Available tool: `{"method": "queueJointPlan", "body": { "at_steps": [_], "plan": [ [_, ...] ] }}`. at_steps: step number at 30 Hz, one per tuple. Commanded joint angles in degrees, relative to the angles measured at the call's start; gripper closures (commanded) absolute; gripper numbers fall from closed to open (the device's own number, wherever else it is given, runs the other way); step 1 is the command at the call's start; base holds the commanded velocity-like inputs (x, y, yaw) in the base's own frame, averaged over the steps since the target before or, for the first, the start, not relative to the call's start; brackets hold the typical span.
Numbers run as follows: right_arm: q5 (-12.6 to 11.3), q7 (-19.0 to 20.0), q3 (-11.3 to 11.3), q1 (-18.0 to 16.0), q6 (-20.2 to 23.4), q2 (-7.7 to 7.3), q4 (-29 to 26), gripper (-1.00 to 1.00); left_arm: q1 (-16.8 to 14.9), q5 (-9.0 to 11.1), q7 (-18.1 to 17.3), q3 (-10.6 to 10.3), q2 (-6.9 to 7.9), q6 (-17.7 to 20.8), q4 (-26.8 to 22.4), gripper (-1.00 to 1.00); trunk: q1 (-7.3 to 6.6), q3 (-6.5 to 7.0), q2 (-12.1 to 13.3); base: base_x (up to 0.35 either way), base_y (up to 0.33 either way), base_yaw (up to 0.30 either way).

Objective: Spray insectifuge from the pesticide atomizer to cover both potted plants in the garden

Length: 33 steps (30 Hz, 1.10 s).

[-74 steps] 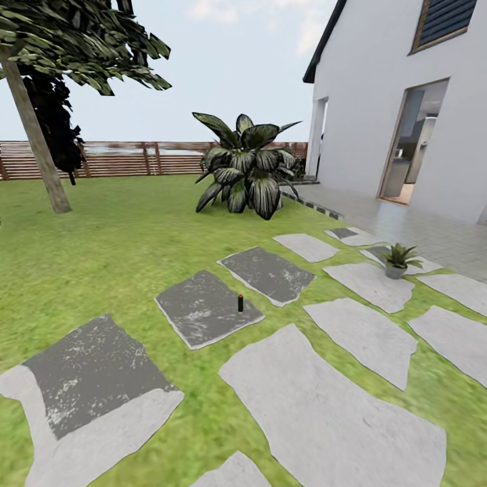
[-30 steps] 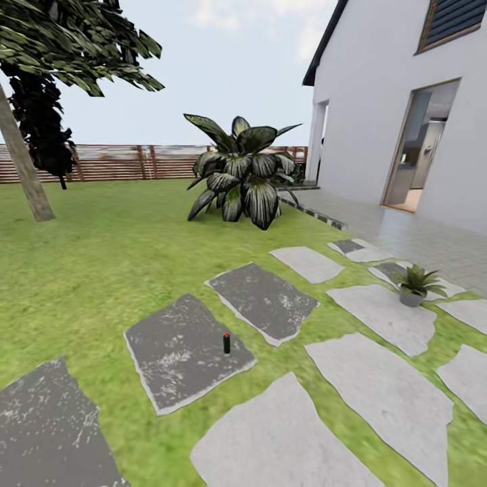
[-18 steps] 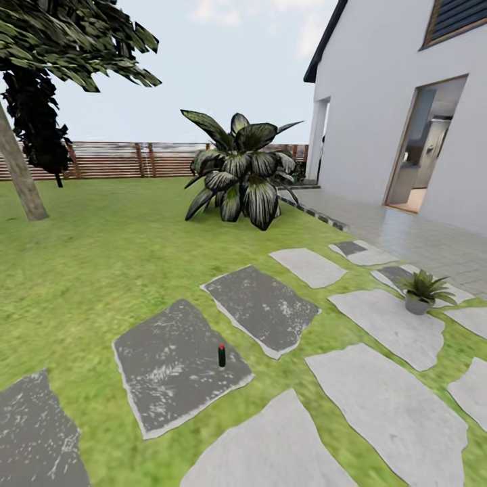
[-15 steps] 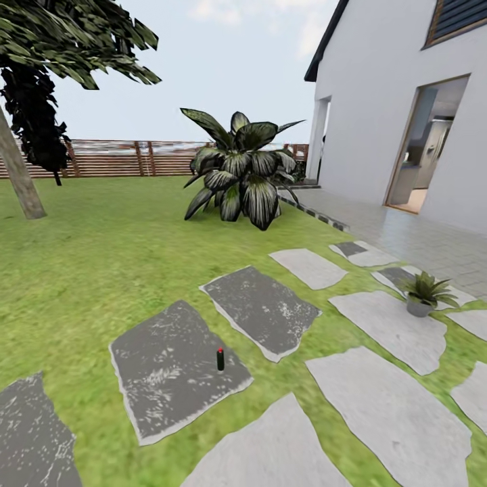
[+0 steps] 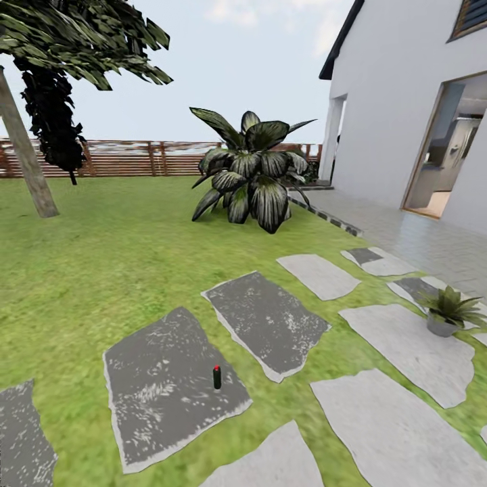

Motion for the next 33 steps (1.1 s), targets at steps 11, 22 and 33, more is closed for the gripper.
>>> {"method": "queueJointPlan", "body": {
  "at_steps": [11, 22, 33],
  "plan": [
    [0.0, -0.2, 0.0, 0.0, -0.1, 0.01, 0.0, -1.00, -0.1, 0.0, -0.1, 0.2, -0.01, -0.2, 0.1, -1.00, 0.02, -0.06, 0.0, 0.287, -0.210, 0.274],
    [-0.2, -0.2, 0.0, 0.0, -0.1, 0.01, 0.0, -1.00, -0.1, 0.0, -0.1, 0.2, -0.01, -0.2, 0.1, -1.00, 0.02, -0.06, 0.0, 0.265, -0.210, 0.275],
    [-0.1, -0.2, -0.1, 0.0, -0.1, 0.06, 0.0, -1.00, -0.1, 0.0, -0.1, 0.2, 0.06, -0.2, 0.1, -1.00, 0.02, -0.06, 0.0, 0.241, -0.214, 0.275]
  ]
}}
